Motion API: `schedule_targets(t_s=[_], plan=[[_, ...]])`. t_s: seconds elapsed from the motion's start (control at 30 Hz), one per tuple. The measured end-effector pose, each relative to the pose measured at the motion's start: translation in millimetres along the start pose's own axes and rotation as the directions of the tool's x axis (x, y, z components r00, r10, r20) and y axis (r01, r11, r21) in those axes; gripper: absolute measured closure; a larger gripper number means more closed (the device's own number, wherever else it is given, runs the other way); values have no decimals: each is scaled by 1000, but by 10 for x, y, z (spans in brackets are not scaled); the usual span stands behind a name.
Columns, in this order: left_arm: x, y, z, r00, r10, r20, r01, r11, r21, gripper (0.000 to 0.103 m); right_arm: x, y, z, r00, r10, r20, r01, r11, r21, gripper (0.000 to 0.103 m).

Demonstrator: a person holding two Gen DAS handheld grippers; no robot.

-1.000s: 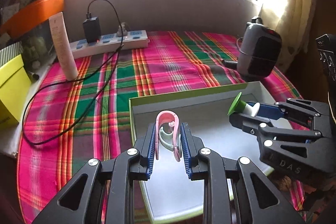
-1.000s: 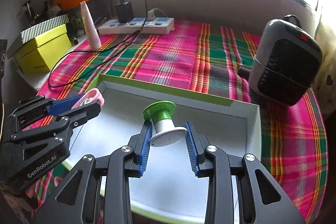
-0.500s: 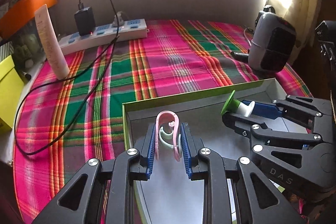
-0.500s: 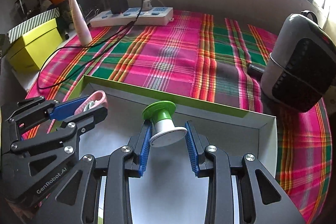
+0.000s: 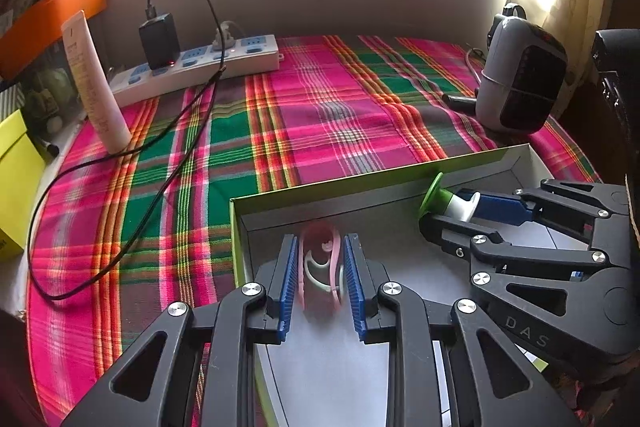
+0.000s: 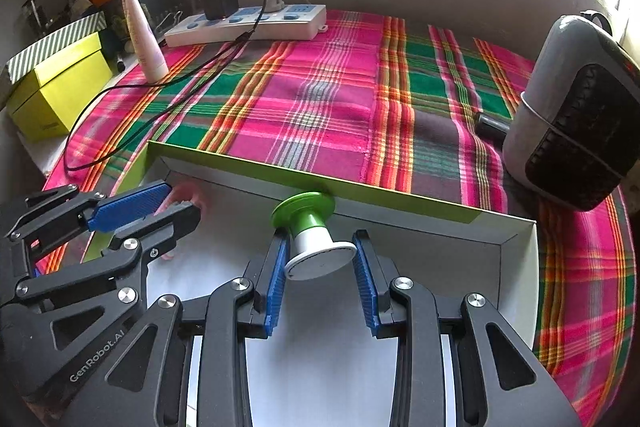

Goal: Organize objects
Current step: 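Open both tools to drop the clip and spool into the tray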

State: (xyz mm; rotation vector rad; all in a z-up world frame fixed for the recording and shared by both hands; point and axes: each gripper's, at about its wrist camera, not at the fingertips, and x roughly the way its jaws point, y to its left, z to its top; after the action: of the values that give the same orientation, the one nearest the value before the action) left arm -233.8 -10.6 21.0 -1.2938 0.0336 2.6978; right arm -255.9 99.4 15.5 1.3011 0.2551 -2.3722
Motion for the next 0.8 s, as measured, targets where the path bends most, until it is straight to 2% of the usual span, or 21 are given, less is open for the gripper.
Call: schedule_targets(t_s=[0.33, 0.43, 0.8], plan=[[-23, -6, -9, 1000, -2, 0, 2, 1000, -4, 70, -15, -17, -14, 1000, -4, 8, 4, 1000, 15, 68], [-59, 2, -26, 1000, 0, -1, 0, 1000, -4, 69, -42, -19, -25, 1000, -3, 13, 3, 1000, 21, 56], [-298, 25, -96, 1000, 8, 27, -7, 1000, -6, 64, -208, -44, -125, 999, -16, 31, 15, 999, 35, 56]])
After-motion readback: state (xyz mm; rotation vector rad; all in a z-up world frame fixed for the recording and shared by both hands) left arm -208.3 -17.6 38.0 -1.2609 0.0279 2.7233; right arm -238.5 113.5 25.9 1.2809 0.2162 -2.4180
